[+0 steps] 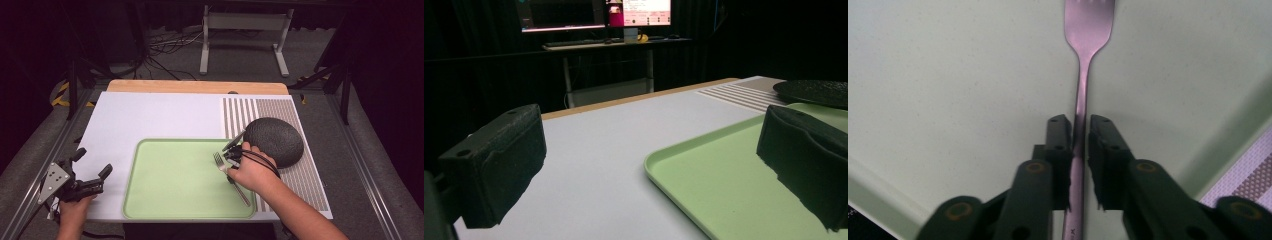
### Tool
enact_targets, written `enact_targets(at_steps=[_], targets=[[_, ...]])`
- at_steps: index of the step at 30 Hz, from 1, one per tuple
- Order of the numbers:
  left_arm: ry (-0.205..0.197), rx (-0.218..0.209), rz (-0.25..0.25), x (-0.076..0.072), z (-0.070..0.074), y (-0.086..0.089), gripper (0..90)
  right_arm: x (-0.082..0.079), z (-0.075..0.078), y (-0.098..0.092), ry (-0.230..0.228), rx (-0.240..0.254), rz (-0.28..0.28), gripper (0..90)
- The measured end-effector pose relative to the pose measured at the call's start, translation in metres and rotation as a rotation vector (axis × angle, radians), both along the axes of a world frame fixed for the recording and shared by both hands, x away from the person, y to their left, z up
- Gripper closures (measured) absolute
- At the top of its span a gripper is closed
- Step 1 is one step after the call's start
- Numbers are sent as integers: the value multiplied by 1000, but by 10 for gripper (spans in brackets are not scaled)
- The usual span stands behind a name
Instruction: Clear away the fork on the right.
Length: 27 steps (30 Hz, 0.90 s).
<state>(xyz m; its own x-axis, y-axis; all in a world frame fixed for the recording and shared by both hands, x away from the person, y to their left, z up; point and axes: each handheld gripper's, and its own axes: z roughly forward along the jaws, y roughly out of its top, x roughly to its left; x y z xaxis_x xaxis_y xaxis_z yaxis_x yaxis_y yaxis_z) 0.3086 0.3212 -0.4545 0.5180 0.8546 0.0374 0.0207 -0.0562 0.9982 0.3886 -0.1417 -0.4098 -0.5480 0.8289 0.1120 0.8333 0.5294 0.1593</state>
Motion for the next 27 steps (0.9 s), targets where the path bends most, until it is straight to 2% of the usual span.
enact_targets(at_steps=[1, 3, 6, 7, 10, 13, 15, 19, 23, 27], targets=[[-2, -2, 1, 0, 0, 0, 2, 0, 1, 0, -19, 5, -2, 754], [-2, -2, 2, 0, 0, 0, 2, -1, 5, 1, -26, 16, 13, 745], [-2, -1, 2, 0, 0, 0, 2, -2, 11, 3, -83, 21, 52, 760], [-3, -1, 1, 0, 0, 0, 2, -2, 14, 4, -102, 40, 66, 775], [-4, 2, 0, 0, 0, 0, 2, -2, 21, 5, -147, 84, 143, 892], [-5, 1, 0, 0, 0, 0, 2, -3, 22, 4, -179, 137, 205, 899], [-4, 0, -2, 0, 0, 0, 2, -3, 21, 4, -218, 176, 274, 899], [-5, 1, 1, 0, 0, -1, 2, -1, 19, 4, -289, 199, 338, 899], [-4, 1, 0, 0, 0, -1, 2, 2, 12, 4, -304, 209, 426, 899], [-5, 0, 0, 0, 0, 0, 2, 3, 2, 5, -306, 191, 459, 899]])
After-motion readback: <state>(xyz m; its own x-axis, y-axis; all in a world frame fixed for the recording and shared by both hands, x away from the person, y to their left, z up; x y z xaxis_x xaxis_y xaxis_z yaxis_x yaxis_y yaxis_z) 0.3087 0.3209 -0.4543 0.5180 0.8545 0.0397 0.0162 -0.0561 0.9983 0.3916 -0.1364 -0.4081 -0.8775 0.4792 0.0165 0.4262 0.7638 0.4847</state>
